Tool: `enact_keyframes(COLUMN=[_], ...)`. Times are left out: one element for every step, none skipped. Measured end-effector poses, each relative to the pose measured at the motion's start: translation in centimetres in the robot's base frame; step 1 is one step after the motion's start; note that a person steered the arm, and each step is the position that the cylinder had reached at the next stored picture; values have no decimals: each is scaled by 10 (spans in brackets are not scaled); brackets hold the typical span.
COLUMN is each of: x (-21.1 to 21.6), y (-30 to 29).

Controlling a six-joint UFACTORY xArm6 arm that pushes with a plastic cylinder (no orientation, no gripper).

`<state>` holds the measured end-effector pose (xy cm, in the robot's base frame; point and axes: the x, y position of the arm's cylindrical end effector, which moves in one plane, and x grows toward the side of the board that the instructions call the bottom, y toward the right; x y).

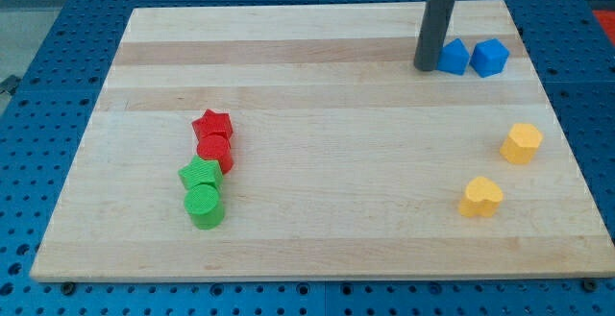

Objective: Push yellow hexagon diagonally above yellow heart

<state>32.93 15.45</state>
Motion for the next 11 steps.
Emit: enact_keyframes(x=[-3, -3, 8, 35, 39, 47, 76, 111, 136, 151, 151], y=[25, 30, -12, -18, 37, 117, 189, 190, 149, 100, 35])
